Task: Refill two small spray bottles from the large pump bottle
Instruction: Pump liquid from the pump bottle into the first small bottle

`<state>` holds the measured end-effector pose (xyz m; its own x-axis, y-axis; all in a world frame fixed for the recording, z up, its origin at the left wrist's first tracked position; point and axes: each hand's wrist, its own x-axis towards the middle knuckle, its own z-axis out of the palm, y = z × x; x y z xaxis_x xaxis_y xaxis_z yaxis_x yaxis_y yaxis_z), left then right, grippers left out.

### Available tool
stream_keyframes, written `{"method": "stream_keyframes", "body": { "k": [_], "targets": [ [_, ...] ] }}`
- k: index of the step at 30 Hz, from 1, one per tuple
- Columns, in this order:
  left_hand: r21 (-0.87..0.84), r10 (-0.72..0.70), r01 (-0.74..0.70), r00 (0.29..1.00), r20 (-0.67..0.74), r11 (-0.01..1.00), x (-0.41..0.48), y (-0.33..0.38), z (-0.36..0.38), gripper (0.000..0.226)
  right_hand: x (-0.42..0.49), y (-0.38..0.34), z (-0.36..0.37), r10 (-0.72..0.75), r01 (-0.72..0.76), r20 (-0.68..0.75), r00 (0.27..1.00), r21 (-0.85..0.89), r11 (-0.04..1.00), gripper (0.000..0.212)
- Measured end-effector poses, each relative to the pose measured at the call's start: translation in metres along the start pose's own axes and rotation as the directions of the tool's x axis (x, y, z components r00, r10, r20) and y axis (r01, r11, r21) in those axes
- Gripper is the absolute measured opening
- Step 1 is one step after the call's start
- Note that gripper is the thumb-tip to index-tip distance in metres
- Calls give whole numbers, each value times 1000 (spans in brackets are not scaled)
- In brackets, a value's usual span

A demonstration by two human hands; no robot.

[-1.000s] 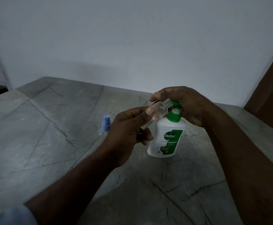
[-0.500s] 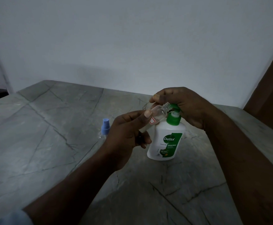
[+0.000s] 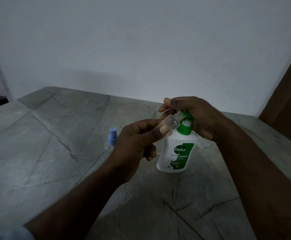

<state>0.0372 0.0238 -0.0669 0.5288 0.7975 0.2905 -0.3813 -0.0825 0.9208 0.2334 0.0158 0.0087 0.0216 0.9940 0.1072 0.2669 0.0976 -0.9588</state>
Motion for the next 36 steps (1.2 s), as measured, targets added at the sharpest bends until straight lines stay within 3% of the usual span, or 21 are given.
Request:
{"method": "stream_keyframes", "body": {
  "k": [4,10,16,23,36],
  "targets": [
    [-5,-5,5,1000,16,1000,0,-1,0,45,-2,-4,-3,-7,7,31,1000,12,1000,26],
    [-6,-3,3,1000,12,1000,0,-2,0,39,-7,-13,1,2,-13,81,997,138,990,55],
    [-12,-7,7,1000,13,1000,0,0,0,48,-4,-10,7,66,-69,21,998,167,984,70],
    [8,-23,23,1000,6,1000,-1,1,1,49,-2,-7,13,58,-33,-152,987,161,986,68],
    [22,-9,9,1000,-5,1000,-1,-1,2,44,-2,-6,15,7,25,-177,984,177,984,72]
  ]
}}
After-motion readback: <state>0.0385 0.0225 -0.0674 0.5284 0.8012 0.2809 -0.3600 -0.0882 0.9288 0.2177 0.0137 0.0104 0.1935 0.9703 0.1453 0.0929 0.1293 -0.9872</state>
